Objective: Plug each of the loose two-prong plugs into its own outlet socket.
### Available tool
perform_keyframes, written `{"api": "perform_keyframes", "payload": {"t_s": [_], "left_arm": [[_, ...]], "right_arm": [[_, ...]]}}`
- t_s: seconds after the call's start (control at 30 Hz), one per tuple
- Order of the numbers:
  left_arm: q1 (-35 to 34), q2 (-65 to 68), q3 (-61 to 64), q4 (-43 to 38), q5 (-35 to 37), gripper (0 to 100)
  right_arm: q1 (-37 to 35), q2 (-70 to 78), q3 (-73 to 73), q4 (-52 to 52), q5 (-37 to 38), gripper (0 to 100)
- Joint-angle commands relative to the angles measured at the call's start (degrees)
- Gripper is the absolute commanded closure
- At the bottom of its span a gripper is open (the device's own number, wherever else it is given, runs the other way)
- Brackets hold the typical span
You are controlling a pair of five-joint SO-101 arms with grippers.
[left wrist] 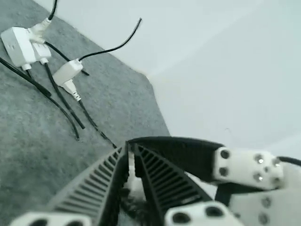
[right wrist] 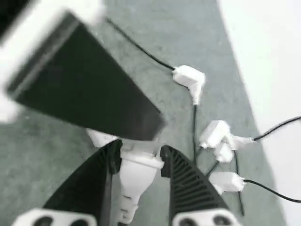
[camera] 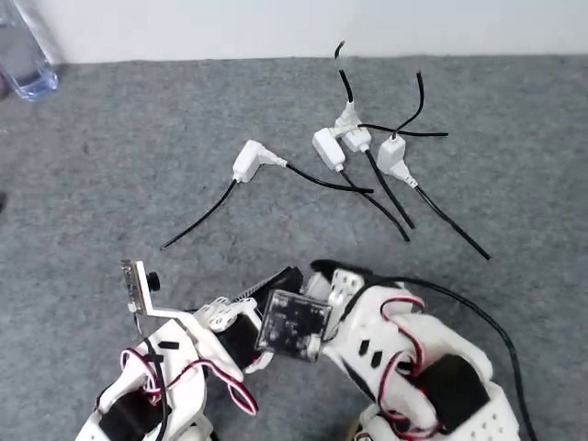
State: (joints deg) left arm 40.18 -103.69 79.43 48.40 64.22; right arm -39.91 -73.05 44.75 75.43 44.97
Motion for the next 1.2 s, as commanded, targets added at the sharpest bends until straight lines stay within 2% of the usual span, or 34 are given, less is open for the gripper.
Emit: {"api": "perform_keyframes", "payload": {"t_s": [0.0,0.4,1.17], "left_arm": [[-0.26,-0.62,-0.31,-1.23,0.0,98],[-0.09,-0.62,-0.13,-1.14,0.09,98],[0.0,-0.62,0.92,-1.05,0.26,98]], "right_arm": [[-2.15,0.04,-4.66,0.92,-1.32,99.0],[-2.42,-5.85,-5.01,1.45,-2.11,99.0],[-3.3,-6.02,-10.11,4.62,-4.84,99.0]]}}
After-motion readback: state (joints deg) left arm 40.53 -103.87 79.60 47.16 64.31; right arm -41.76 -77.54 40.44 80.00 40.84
